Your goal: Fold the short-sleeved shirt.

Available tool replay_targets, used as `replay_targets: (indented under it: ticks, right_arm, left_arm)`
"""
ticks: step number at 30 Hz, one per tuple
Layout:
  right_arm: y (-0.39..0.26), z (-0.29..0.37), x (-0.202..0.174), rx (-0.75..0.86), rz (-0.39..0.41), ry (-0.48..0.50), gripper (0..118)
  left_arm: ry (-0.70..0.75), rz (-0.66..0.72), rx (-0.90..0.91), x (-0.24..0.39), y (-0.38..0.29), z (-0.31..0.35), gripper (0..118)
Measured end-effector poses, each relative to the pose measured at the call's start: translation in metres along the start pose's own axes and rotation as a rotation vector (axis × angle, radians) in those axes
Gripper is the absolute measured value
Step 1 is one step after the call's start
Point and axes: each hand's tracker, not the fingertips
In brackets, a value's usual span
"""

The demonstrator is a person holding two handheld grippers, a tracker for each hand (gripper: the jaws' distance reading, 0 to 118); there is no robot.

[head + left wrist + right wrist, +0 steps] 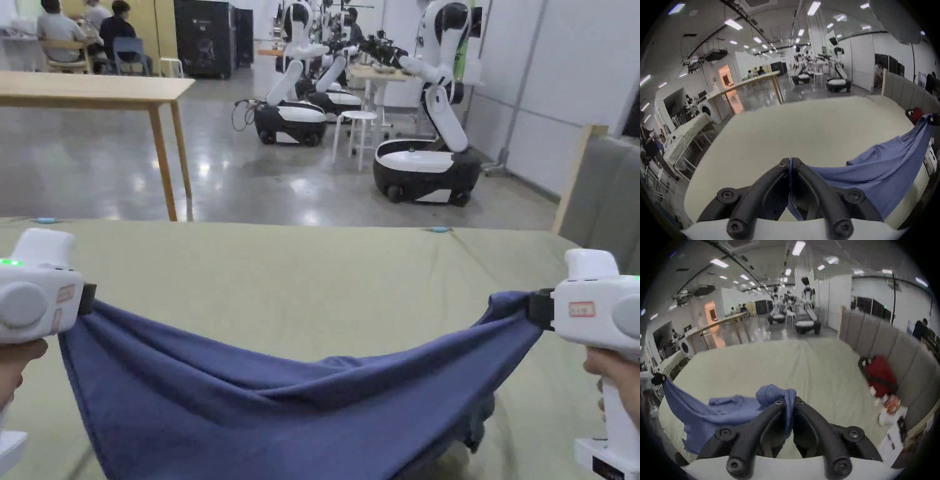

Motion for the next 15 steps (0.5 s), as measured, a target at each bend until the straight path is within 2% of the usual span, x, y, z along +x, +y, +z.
replay_targets:
  ticks: [5, 12, 15]
  right_arm:
    - [0.076, 0.051, -0.006, 0.140, 0.057, -0.021, 8]
    - [0.170, 0.089, 0.006, 0.298, 0.012, -0.058, 8]
    - [0.207, 0.091, 0.009, 0.361, -0.031, -0.065, 8]
  left_arm:
    - [0.063, -0.003, 0.122, -0.035, 0.056, 0.038, 0]
    - [0.032, 0.154, 0.272, -0.080, 0.133, 0.068, 0]
    - [0.039, 0.165, 0.308, -0.085, 0.169, 0.068, 0]
